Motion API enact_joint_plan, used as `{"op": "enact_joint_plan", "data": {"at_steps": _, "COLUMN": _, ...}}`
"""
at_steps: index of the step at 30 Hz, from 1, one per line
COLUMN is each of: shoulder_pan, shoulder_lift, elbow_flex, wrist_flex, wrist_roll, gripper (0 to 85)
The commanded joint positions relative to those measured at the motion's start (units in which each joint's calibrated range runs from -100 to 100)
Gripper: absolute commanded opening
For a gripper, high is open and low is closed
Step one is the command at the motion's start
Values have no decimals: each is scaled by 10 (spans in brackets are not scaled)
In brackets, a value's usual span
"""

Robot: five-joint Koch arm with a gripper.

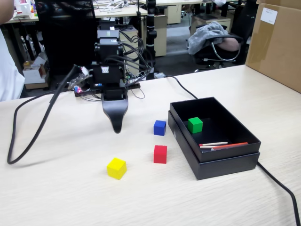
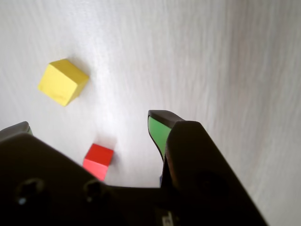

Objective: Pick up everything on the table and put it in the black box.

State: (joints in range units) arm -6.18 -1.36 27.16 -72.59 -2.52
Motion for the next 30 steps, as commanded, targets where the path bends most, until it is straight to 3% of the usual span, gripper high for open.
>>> {"op": "enact_joint_plan", "data": {"at_steps": 1, "shoulder_pan": -3, "shoulder_lift": 34, "elbow_flex": 93, "wrist_flex": 8, "wrist_roll": 16, "gripper": 491}}
{"op": "enact_joint_plan", "data": {"at_steps": 12, "shoulder_pan": -11, "shoulder_lift": 327, "elbow_flex": 319, "wrist_flex": 8, "wrist_roll": 75, "gripper": 479}}
{"op": "enact_joint_plan", "data": {"at_steps": 21, "shoulder_pan": -5, "shoulder_lift": 386, "elbow_flex": 323, "wrist_flex": 8, "wrist_roll": 82, "gripper": 469}}
{"op": "enact_joint_plan", "data": {"at_steps": 24, "shoulder_pan": -3, "shoulder_lift": 404, "elbow_flex": 328, "wrist_flex": 8, "wrist_roll": 81, "gripper": 388}}
{"op": "enact_joint_plan", "data": {"at_steps": 27, "shoulder_pan": 0, "shoulder_lift": 420, "elbow_flex": 330, "wrist_flex": 8, "wrist_roll": 79, "gripper": 182}}
{"op": "enact_joint_plan", "data": {"at_steps": 30, "shoulder_pan": 1, "shoulder_lift": 420, "elbow_flex": 330, "wrist_flex": 8, "wrist_roll": 73, "gripper": 140}}
